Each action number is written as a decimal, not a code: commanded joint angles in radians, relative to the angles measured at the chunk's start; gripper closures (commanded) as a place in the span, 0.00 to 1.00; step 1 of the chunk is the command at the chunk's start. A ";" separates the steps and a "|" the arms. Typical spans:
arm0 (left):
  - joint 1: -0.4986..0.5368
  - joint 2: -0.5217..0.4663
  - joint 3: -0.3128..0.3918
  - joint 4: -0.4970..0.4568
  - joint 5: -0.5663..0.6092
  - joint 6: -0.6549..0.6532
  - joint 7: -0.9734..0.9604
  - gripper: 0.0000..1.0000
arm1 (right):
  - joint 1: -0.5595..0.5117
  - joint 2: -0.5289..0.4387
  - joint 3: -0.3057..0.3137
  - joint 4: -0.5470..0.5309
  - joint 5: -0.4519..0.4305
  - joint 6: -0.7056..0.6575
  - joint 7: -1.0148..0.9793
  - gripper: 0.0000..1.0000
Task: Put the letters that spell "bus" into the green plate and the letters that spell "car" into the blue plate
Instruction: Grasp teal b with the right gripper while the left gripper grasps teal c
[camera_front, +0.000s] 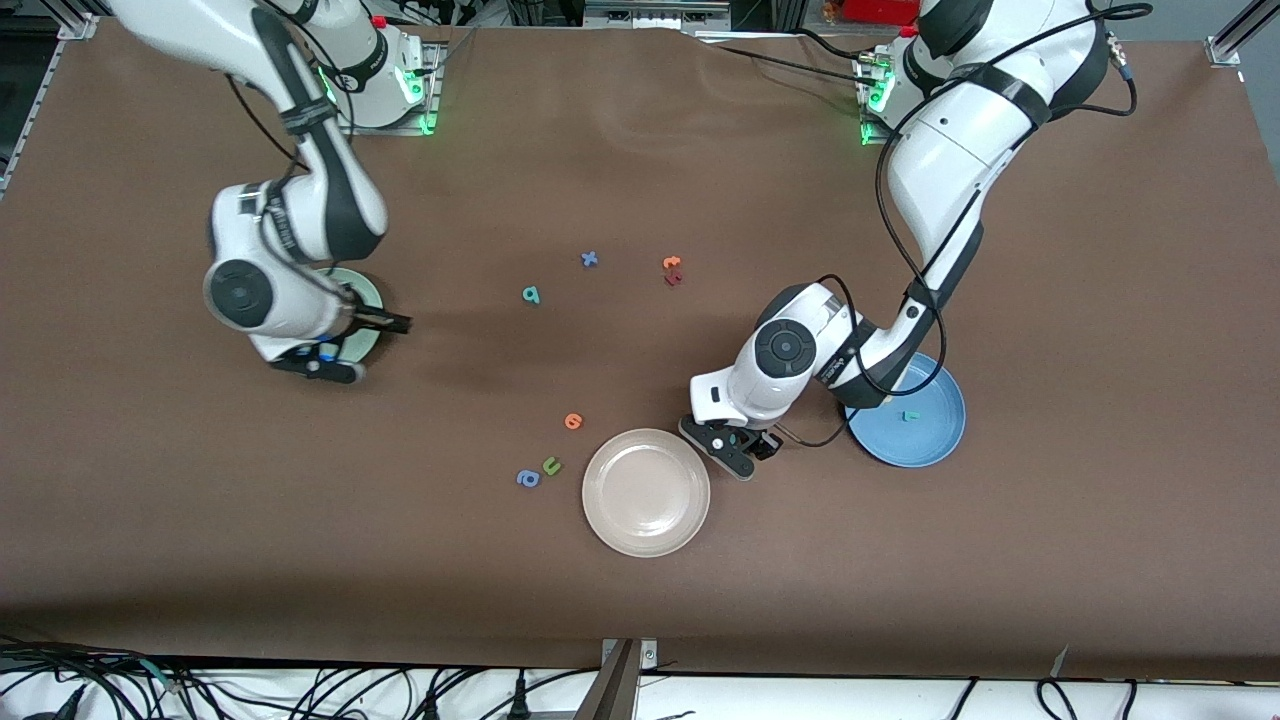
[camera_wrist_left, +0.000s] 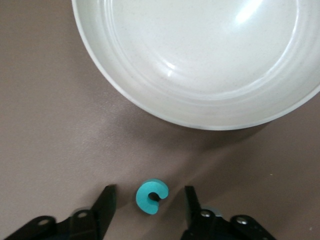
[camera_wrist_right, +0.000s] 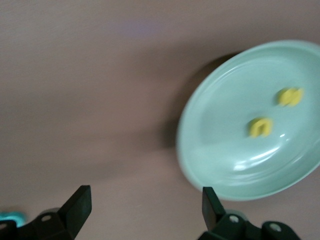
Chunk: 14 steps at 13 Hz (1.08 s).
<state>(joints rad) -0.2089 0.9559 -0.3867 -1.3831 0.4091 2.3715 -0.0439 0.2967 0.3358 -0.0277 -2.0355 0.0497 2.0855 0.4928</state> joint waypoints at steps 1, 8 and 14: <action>-0.009 0.000 0.009 0.010 0.027 -0.024 0.010 0.94 | -0.004 -0.001 0.128 -0.008 0.012 0.059 0.232 0.02; 0.026 -0.103 -0.001 0.029 0.008 -0.220 0.013 0.95 | 0.091 0.097 0.253 -0.015 -0.011 0.245 0.418 0.04; 0.206 -0.189 -0.021 0.003 -0.001 -0.483 0.140 0.92 | 0.107 0.135 0.253 -0.034 -0.011 0.272 -0.006 0.04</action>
<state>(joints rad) -0.0600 0.7982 -0.3947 -1.3387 0.4090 1.9460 0.0178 0.3935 0.4666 0.2235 -2.0577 0.0437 2.3352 0.5616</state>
